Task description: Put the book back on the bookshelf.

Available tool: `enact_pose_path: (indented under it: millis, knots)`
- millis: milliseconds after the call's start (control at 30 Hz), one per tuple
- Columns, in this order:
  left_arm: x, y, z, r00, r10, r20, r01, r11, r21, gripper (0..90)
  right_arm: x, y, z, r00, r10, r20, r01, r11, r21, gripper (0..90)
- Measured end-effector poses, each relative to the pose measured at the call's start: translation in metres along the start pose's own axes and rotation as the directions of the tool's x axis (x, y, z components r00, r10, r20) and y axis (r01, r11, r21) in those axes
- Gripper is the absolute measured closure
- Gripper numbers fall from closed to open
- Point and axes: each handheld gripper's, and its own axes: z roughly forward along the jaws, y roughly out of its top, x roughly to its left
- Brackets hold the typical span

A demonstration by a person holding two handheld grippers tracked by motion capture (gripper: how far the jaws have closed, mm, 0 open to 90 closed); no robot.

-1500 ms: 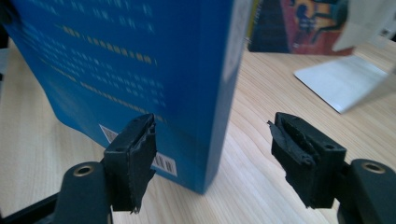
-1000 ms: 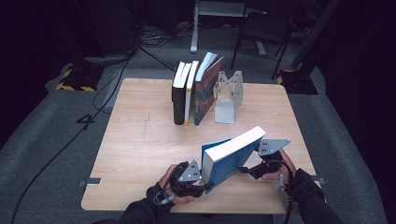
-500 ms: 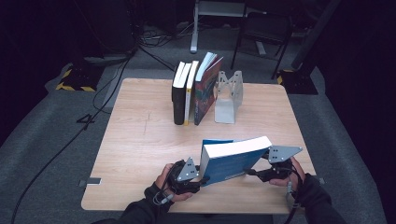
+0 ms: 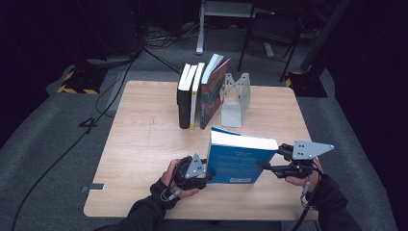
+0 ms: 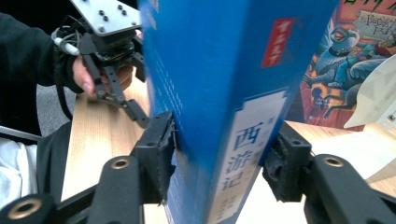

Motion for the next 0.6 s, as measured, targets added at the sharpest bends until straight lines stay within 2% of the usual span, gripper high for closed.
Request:
enact_pose_path:
  millis: [33, 100, 167, 233, 367, 467, 567, 600]
  knots:
    - [0.003, 0.001, 0.001, 0.9999, -0.001, -0.015, 0.001, 1.0000, 0.001, 45.1, 0.000, 0.000, 0.000, 1.0000, 0.000, 0.000, 0.000, 1.000, 0.000, 52.1]
    - [0.009, 0.002, 0.004, 0.9996, -0.022, -0.018, 0.022, 0.9998, -0.004, 44.1, 0.002, 0.002, -0.002, 0.9999, -0.004, -0.017, 0.004, 1.000, -0.002, 55.6]
    - [0.013, 0.003, 0.007, 0.9997, -0.014, -0.020, 0.014, 0.9999, -0.007, 47.3, 0.006, 0.005, -0.002, 0.9997, -0.015, -0.017, 0.015, 1.000, 0.004, 56.8]
    - [0.014, 0.005, 0.011, 0.9996, -0.018, -0.023, 0.018, 0.9998, -0.014, 46.5, 0.010, 0.010, 0.000, 0.9996, -0.025, -0.015, 0.025, 1.000, 0.014, 57.1]
    - [0.017, 0.007, 0.018, 0.9997, -0.020, -0.013, 0.019, 0.9995, -0.023, 42.3, 0.017, 0.024, 0.005, 0.9992, -0.032, 0.025, 0.031, 0.999, 0.038, 54.9]
    - [0.016, 0.008, 0.019, 0.9998, -0.013, -0.018, 0.012, 0.9997, -0.022, 42.1, 0.019, 0.033, 0.009, 0.9992, -0.008, 0.040, 0.006, 0.999, 0.036, 51.3]
    - [0.017, 0.008, 0.019, 0.9997, -0.014, -0.020, 0.013, 0.9997, -0.020, 41.0, 0.021, 0.046, 0.016, 0.9975, 0.007, 0.071, -0.011, 0.999, 0.046, 52.2]
    - [0.016, 0.009, 0.019, 0.9994, -0.005, -0.036, 0.005, 0.9999, -0.011, 39.2, 0.021, 0.048, 0.018, 0.9974, 0.016, 0.071, -0.019, 0.999, 0.048, 53.6]
